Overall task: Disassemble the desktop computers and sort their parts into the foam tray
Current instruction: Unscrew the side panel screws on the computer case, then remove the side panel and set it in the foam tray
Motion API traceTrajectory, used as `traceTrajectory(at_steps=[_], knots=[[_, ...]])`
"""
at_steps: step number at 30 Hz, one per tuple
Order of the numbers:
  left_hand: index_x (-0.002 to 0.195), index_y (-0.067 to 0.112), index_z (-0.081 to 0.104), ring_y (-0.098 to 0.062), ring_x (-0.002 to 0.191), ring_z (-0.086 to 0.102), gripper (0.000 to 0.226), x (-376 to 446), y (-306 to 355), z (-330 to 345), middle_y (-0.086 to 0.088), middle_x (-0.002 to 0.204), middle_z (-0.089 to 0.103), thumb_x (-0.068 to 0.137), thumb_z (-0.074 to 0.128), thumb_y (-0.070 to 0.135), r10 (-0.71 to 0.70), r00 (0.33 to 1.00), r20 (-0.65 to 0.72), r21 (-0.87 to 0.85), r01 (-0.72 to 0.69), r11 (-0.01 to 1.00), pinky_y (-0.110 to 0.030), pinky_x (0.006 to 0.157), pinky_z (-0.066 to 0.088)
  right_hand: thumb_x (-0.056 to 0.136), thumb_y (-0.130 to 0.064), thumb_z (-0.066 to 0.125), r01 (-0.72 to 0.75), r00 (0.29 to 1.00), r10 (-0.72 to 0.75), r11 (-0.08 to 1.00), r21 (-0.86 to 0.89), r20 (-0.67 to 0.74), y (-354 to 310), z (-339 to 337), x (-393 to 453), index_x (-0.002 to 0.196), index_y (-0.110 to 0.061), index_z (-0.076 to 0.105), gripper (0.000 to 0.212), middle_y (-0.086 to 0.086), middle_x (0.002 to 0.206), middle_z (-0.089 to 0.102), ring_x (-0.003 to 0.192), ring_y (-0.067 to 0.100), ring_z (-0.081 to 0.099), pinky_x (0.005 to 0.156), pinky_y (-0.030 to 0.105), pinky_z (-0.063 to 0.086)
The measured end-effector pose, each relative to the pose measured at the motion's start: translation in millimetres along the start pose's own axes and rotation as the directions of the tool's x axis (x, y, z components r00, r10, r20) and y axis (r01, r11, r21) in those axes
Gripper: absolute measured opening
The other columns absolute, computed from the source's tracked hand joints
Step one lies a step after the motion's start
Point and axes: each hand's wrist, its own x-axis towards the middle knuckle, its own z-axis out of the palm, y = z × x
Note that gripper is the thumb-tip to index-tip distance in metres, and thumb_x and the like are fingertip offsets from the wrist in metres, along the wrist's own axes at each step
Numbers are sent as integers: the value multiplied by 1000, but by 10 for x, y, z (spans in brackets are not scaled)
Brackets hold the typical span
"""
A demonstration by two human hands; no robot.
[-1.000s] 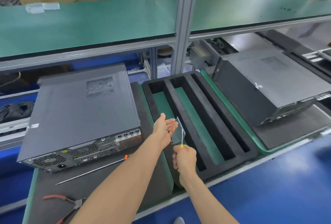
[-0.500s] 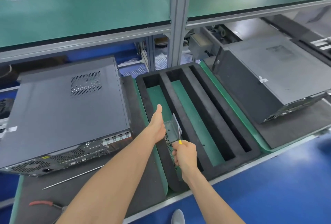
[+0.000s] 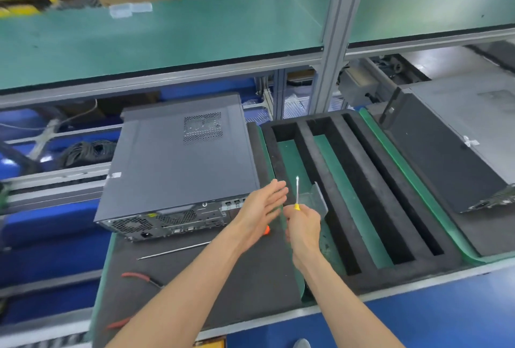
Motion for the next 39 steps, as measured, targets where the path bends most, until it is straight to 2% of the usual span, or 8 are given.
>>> traceTrajectory(at_steps=[4,7,9,15,21,26,35,39], knots=[[108,7,75,-17,106,71,44,-470,-40,-464,-6,113,75,102,49,42,22,975,-223,-33,-30,999,-37,100,51,81,-2,54,24,998,-27,999,42,53,23,310,-249,55,-20,53,32,-9,47,45,45,17,43,47,24,39],[96,3,68,-28,93,73,39,-717,-63,-746,-16,101,75,96,61,41,-50,847,-529,-308,-137,941,-40,92,56,83,-5,58,38,995,-39,999,10,91,48,519,-383,63,-18,66,25,-5,54,53,58,24,51,59,32,42],[97,8,60,-26,93,68,34,-796,-4,-875,-16,103,69,92,69,40,-139,756,-639,-492,-264,830,-38,88,56,84,-5,59,33,992,-34,999,8,124,63,643,-455,64,-14,63,23,-5,56,50,57,22,47,52,27,39],[97,12,61,-16,85,64,35,-730,256,-924,-7,97,65,79,86,28,-267,667,-696,-631,-390,671,-30,79,56,84,-8,61,11,989,-11,1000,-2,148,39,888,-597,66,-14,46,24,-2,53,36,58,21,31,60,38,35],[79,9,58,-16,69,58,27,-631,200,-933,-7,81,64,77,84,6,-297,601,-742,-633,-482,606,-26,64,53,92,-10,57,-13,977,2,999,48,212,-55,948,-592,92,-12,68,12,-2,61,68,46,13,50,48,28,38],[83,10,59,-20,78,64,24,-625,97,-937,-8,88,67,79,80,1,-226,618,-753,-605,-517,606,-28,67,54,90,-13,59,-21,983,16,999,26,182,-14,900,-564,91,-14,68,9,1,76,73,48,10,53,50,29,39],[75,8,57,-19,75,69,28,-732,228,-963,-8,81,70,77,85,5,-75,504,-861,-397,-571,719,-34,71,62,95,-33,64,-25,999,20,982,189,29,-184,850,-547,91,-12,66,21,2,72,75,53,15,59,36,24,36],[110,11,63,-22,97,73,36,-797,433,-950,-6,106,74,81,81,1,-26,649,-760,-546,-617,566,-40,83,61,92,-30,72,-43,998,30,969,241,57,-364,877,-484,91,-16,62,17,1,57,69,50,16,51,42,23,37]])
